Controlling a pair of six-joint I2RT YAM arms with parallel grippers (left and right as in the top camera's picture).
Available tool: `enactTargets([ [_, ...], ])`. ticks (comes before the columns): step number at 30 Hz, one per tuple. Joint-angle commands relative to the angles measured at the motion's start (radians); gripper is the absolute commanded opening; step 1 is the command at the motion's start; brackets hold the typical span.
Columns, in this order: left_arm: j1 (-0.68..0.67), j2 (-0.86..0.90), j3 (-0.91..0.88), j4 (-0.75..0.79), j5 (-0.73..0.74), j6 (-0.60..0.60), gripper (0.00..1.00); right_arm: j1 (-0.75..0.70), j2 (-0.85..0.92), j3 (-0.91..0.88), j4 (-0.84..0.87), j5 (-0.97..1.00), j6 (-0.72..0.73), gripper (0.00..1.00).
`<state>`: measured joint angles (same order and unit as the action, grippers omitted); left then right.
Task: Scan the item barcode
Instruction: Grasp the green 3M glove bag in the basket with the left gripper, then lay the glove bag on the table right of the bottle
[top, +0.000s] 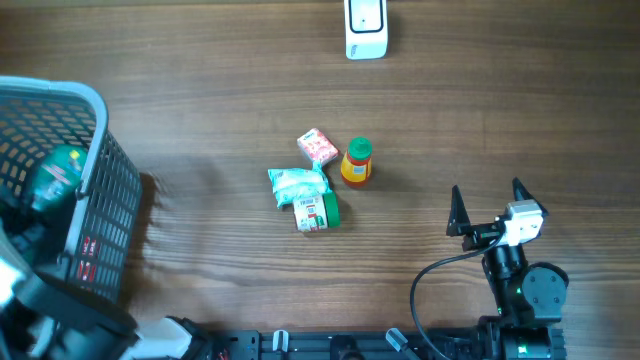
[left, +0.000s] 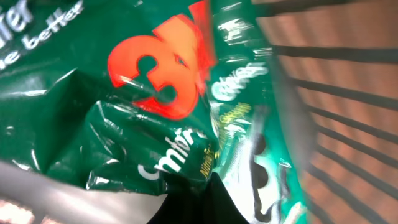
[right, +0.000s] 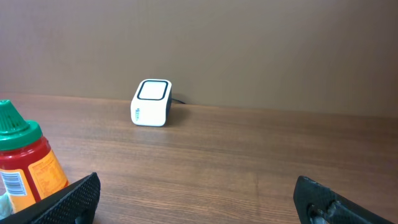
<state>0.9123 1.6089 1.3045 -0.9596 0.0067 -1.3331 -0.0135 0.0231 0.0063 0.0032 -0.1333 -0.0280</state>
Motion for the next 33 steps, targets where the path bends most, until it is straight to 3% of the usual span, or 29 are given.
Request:
enactTargets([
  [1, -0.004, -0.188, 0.163, -0.097, 0.035, 0.070, 0.04, 0.003, -0.004, -0.001, 0.004, 0.003, 0.004, 1.00],
  [4, -0.005, -0.317, 0.249, -0.179, 0.120, 0.071, 0.04, 0.003, -0.004, -0.001, 0.004, 0.003, 0.005, 1.00],
  [6, -0.007, -0.436, 0.254, -0.174, 0.257, 0.076, 0.04, 0.003, -0.004, -0.001, 0.004, 0.003, 0.004, 1.00],
  [9, -0.056, -0.561, 0.254, -0.128, 0.343, 0.182, 0.04, 0.003, -0.004, -0.001, 0.004, 0.003, 0.005, 1.00],
  [15, -0.487, -0.693, 0.254, -0.105, 0.340, 0.468, 0.04, 0.003, -0.004, -0.001, 0.004, 0.003, 0.004, 1.00],
  [20, -0.888, -0.614, 0.254, -0.007, 0.216, 0.602, 0.04, 0.003, -0.004, -0.001, 0.004, 0.003, 0.004, 1.00],
  [23, -1.084, -0.541, 0.254, -0.012, 0.101, 0.623, 0.04, 0.003, -0.004, -0.001, 0.004, 0.003, 0.004, 1.00],
  [33, -1.803, -0.082, 0.254, 0.172, -0.682, 0.623, 0.04, 0.003, -0.004, -0.001, 0.004, 0.003, 0.005, 1.00],
])
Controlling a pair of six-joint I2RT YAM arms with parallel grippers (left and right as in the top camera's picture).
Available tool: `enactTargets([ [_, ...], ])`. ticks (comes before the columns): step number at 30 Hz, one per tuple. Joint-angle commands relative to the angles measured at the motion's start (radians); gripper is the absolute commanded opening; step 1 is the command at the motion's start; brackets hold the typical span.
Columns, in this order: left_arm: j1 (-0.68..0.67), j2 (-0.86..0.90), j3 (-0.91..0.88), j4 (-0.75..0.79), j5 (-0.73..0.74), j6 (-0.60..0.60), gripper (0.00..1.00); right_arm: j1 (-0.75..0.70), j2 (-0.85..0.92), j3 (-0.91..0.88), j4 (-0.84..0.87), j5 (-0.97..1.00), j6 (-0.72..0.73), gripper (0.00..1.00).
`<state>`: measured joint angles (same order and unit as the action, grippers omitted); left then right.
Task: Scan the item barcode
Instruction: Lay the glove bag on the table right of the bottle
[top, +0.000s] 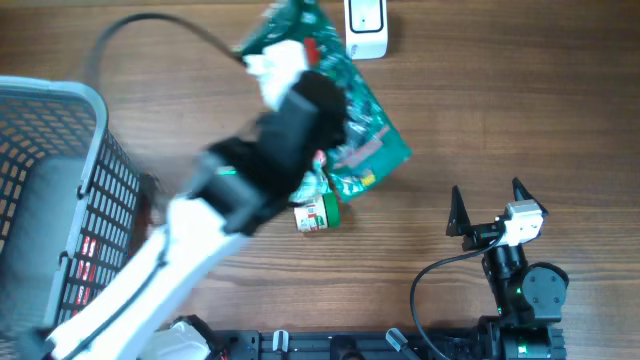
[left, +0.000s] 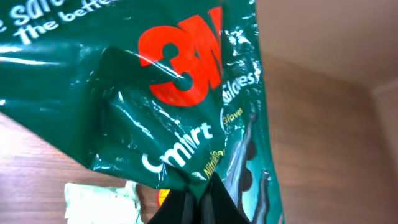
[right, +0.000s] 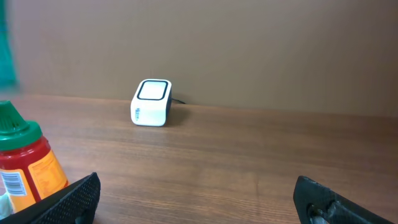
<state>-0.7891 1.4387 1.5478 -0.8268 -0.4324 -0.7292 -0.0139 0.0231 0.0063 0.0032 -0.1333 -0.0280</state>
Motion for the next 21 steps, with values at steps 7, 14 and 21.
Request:
enactTargets([
  [7, -0.254, 0.330, 0.010, 0.240, -0.214, 0.097, 0.04, 0.003, -0.004, -0.001, 0.004, 0.003, 0.004, 1.00],
  [14, -0.263, 0.514, 0.010, 0.192, 0.106, 0.098, 0.04, 0.003, -0.004, -0.001, 0.004, 0.003, 0.004, 1.00],
  [21, -0.263, 0.520, 0.010, 0.038, 0.151, 0.098, 0.25, 0.003, -0.004, -0.001, 0.004, 0.003, 0.005, 1.00],
])
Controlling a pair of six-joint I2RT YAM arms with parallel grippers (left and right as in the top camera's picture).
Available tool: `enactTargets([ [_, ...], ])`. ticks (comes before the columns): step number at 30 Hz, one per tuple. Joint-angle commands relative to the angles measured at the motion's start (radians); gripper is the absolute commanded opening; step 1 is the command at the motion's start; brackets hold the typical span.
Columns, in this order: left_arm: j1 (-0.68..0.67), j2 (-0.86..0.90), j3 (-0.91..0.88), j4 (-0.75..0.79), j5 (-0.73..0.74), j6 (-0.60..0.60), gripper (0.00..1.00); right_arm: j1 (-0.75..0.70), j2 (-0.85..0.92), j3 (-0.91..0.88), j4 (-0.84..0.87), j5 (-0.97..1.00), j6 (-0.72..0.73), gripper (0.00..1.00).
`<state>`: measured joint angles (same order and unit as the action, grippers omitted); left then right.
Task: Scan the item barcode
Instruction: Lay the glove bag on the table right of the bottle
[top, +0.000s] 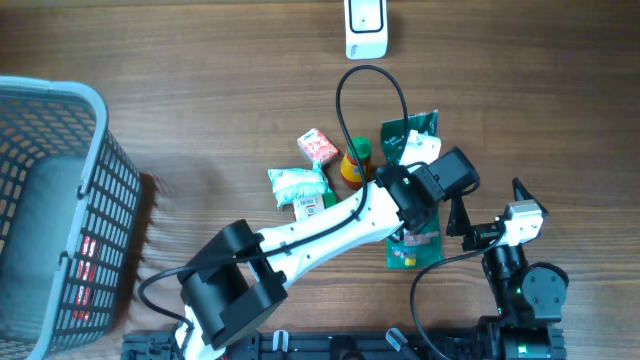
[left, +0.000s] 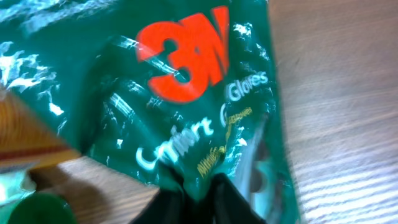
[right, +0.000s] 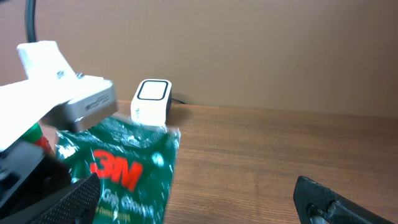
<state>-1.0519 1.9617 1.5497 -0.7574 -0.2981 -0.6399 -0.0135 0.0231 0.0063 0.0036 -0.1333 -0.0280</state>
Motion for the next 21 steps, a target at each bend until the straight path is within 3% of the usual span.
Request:
enactTargets([
  [1, 0.001, -0.006, 0.008, -0.038, 0.002, 0.008, 0.26, 0.003, -0.004, -0.001, 0.004, 0.003, 0.005, 1.00],
  [4, 0.001, -0.065, 0.014, -0.034, -0.070, 0.008, 0.43, 0.003, -0.004, -0.001, 0.004, 0.003, 0.005, 1.00],
  [12, 0.044, -0.443, 0.027, -0.116, -0.327, 0.008, 0.49, 0.003, -0.004, -0.001, 0.004, 0.003, 0.004, 1.00],
  [16, 0.232, -0.706, 0.029, -0.129, -0.343, 0.003, 0.50, 0.003, -0.004, -0.001, 0.004, 0.003, 0.005, 1.00],
  [21, 0.670, -0.981, 0.029, -0.207, -0.351, -0.159, 0.52, 0.003, -0.004, -0.001, 0.004, 0.003, 0.005, 1.00],
])
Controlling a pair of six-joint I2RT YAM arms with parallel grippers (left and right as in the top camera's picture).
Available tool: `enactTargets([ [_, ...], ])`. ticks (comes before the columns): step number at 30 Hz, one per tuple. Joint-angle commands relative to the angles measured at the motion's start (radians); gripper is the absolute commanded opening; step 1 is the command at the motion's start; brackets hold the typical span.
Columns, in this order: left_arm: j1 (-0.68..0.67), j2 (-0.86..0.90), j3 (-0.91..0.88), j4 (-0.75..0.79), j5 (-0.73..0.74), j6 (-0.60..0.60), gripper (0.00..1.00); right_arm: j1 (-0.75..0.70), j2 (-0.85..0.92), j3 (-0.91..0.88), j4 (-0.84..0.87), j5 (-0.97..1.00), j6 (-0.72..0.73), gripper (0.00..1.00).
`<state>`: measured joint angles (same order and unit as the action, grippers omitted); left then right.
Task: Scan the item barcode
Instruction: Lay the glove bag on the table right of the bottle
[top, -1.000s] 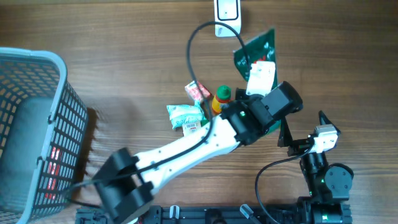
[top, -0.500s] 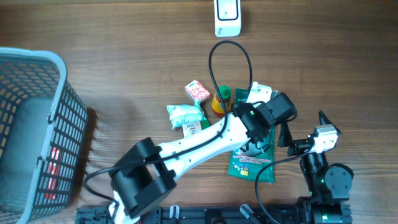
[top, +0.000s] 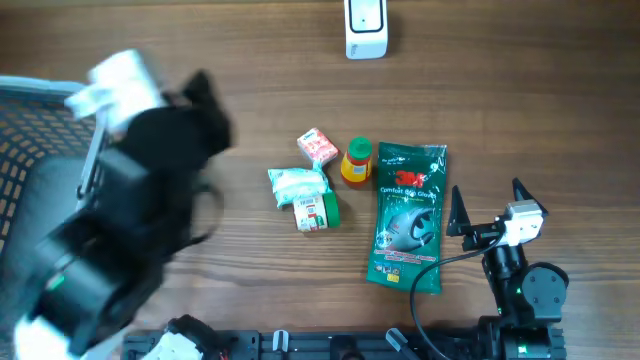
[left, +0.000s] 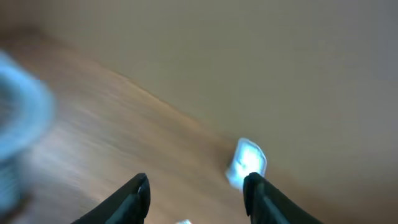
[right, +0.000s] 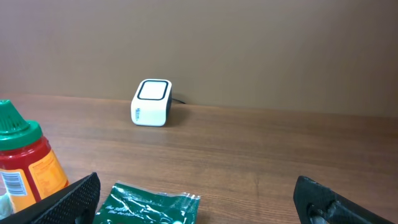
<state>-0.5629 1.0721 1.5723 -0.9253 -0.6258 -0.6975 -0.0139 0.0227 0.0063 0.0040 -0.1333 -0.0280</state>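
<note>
The green 3M gloves pack (top: 405, 215) lies flat on the table, right of the orange bottle (top: 356, 162). Its top edge shows low in the right wrist view (right: 149, 208). The white scanner (top: 365, 28) stands at the far edge, and also shows as a scanner (right: 152, 102) and a blurred scanner (left: 249, 160) in the wrist views. My left arm (top: 165, 140) is a blur at the left by the basket. The left gripper (left: 196, 186) is open and holds nothing. My right gripper (top: 490, 205) stands open near the front edge, just right of the pack.
A grey mesh basket (top: 40, 88) fills the left edge. Left of the pack sits a cluster: a pink carton (top: 317, 147), a white-green pouch (top: 297, 185) and a green-capped item (top: 322, 211). The bottle (right: 25, 165) is at the right wrist view's left.
My left gripper has let go of the green pack, which now lies flat beside the bottle. The gripper is open and has moved far left, toward the basket. The right arm is unmoved.
My left gripper was shut on the green pack inside the basket. Then it held the pack up over the table close to the scanner. Then it had the pack low beside the bottle. Now the pack lies free there and the arm is back at the left.
</note>
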Motion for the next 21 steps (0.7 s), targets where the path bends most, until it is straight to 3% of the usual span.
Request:
enactTargets([
  [1, 0.278, -0.119, 0.006, -0.066, -0.024, -0.109, 0.52, 0.003, -0.004, -0.001, 0.003, 0.003, 0.004, 1.00],
  [3, 0.472, -0.138, 0.006, -0.133, -0.023, -0.183, 0.53, 0.003, -0.004, -0.001, 0.003, 0.003, 0.004, 0.99],
  [5, 0.760, -0.104, 0.006, -0.219, 0.033, -0.332, 0.56, 0.003, -0.004, -0.001, 0.003, 0.003, 0.005, 1.00],
  [8, 1.125, 0.001, 0.006, -0.268, 0.332, -0.505, 0.55, 0.003, -0.004, -0.001, 0.003, 0.003, 0.004, 1.00],
  [10, 1.290, 0.085, 0.006, -0.361, 0.459, -0.661, 0.64, 0.003, -0.004, -0.001, 0.003, 0.003, 0.005, 1.00],
  [11, 1.383, 0.156, 0.006, -0.432, 0.523, -0.742, 0.77, 0.003, -0.004, -0.001, 0.003, 0.003, 0.004, 1.00],
  [12, 1.435, 0.211, 0.006, -0.473, 0.549, -0.782, 0.88, 0.003, -0.004, -0.001, 0.003, 0.003, 0.005, 1.00],
  [14, 1.501, 0.317, 0.006, -0.526, 0.558, -0.822, 0.99, 0.003, -0.004, -0.001, 0.003, 0.003, 0.005, 1.00],
  [16, 1.533, 0.411, 0.006, -0.561, 0.558, -0.830, 0.99, 0.003, -0.004, -0.001, 0.003, 0.003, 0.005, 1.00],
  [18, 1.541, 0.488, -0.002, -0.563, 0.554, -0.833, 0.87, 0.003, -0.004, -0.001, 0.003, 0.003, 0.004, 1.00],
  [21, 1.541, 0.600, -0.051, -0.558, 0.546, -0.933, 0.89, 0.003, -0.004, -0.001, 0.003, 0.003, 0.004, 1.00],
])
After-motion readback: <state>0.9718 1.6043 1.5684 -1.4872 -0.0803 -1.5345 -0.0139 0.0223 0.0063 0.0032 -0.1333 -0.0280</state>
